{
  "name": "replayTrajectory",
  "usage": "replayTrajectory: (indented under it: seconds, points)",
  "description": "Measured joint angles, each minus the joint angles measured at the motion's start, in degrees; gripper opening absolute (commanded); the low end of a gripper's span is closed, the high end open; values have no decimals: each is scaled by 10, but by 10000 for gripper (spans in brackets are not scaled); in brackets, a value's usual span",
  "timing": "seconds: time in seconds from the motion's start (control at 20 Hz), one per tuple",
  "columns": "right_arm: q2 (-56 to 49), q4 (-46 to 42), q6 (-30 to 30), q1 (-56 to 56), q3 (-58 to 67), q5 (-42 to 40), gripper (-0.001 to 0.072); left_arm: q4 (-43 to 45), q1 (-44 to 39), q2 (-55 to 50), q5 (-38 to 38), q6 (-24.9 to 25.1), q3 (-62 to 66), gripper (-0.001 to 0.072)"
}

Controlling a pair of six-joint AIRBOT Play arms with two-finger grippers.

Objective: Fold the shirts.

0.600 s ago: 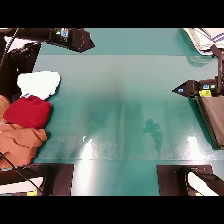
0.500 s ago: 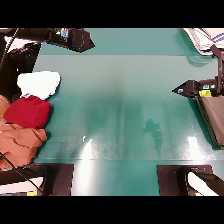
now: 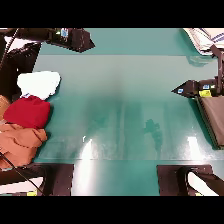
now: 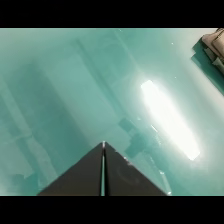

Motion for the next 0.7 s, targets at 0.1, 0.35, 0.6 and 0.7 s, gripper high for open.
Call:
replayTrajectory:
  seconds: [0.1, 0.35, 0.6, 0.7]
  points:
    - [0, 0, 0, 0, 0, 1, 17, 0, 0, 0, 4, 0, 0, 23]
    - [0, 0, 0, 0, 0, 3, 17, 120, 2, -4, 32, -13, 0, 565]
    - [0, 2, 0, 0, 0, 3, 17, 358, 77, -49, -5, -111, -12, 565]
    - [0, 3, 0, 0, 0, 3, 17, 394, 129, -71, -12, -143, -39, 565]
